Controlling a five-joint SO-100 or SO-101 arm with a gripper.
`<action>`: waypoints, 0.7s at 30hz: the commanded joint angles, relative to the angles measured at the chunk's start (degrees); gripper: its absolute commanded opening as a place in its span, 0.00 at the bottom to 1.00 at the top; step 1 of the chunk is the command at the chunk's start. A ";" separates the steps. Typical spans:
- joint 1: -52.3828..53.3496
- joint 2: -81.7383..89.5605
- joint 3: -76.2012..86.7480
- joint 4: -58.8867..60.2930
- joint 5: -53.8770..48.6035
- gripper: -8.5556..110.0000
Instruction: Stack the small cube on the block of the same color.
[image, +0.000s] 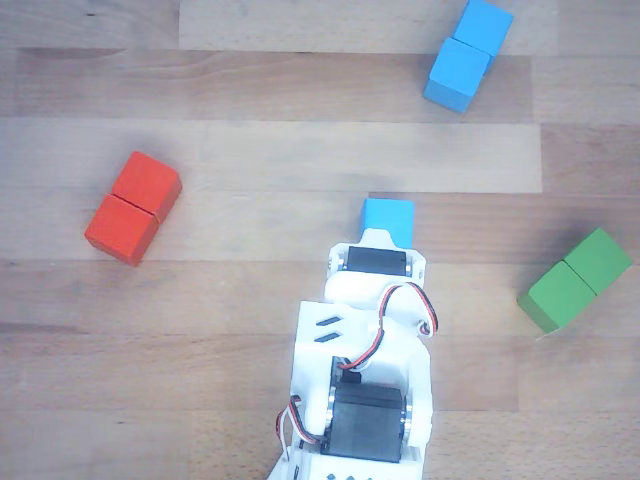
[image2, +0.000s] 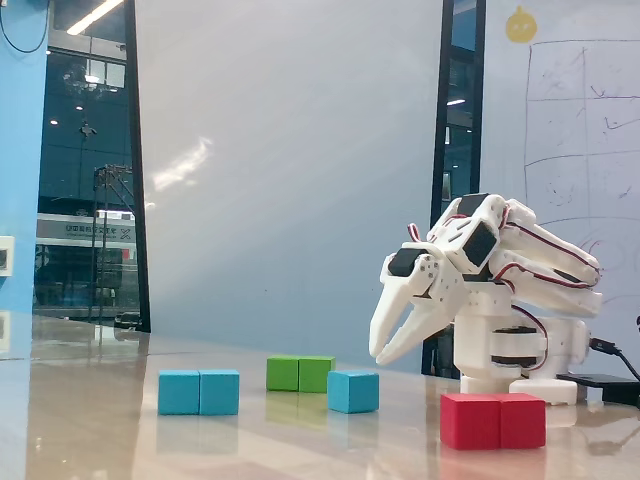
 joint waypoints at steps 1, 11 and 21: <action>0.35 0.97 -1.93 0.00 -0.53 0.07; -4.57 -8.53 -21.80 1.05 -3.78 0.07; -3.34 -51.50 -62.84 1.14 -13.27 0.07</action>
